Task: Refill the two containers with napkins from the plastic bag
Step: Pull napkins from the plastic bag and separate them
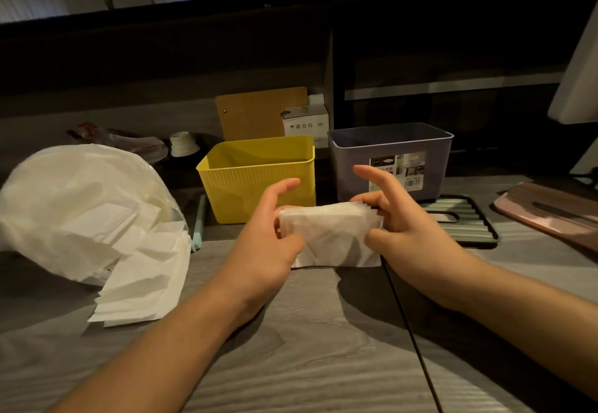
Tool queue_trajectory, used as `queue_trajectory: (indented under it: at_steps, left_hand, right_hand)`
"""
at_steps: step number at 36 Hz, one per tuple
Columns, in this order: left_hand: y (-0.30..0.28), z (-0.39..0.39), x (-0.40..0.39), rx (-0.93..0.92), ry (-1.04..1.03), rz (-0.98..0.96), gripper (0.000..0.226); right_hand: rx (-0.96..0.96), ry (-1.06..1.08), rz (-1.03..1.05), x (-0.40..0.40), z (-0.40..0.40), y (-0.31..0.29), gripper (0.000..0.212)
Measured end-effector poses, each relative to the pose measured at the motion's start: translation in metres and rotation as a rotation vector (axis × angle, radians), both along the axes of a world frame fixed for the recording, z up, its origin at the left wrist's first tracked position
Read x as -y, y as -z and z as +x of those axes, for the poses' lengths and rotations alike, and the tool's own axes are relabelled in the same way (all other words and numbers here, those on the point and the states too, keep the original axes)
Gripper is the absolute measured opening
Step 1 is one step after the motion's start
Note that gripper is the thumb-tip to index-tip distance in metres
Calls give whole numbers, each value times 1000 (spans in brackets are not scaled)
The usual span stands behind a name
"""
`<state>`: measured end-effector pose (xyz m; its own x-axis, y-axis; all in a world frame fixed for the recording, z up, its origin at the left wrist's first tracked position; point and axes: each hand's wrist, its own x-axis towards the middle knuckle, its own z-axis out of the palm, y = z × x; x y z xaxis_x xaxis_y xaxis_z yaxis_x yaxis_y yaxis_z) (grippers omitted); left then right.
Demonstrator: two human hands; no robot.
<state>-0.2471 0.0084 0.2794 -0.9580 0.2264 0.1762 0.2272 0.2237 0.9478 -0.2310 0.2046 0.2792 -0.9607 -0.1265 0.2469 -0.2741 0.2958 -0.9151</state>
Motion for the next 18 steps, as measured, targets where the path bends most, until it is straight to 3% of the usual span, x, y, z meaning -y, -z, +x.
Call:
queue_trajectory:
  at_steps: [7,13,18]
  left_hand:
    - [1,0,-6,-21,37,7,93]
    - [6,-3,-2,-34,35,-29,91]
    - [4,-2,-3,-93,71,-87,89]
  right_hand:
    - [-35,-51,10,11,2,-1,92]
    - [14,-50,85,7,2,-2,89]
    - [-60,-11,159,7,3,-4,81]
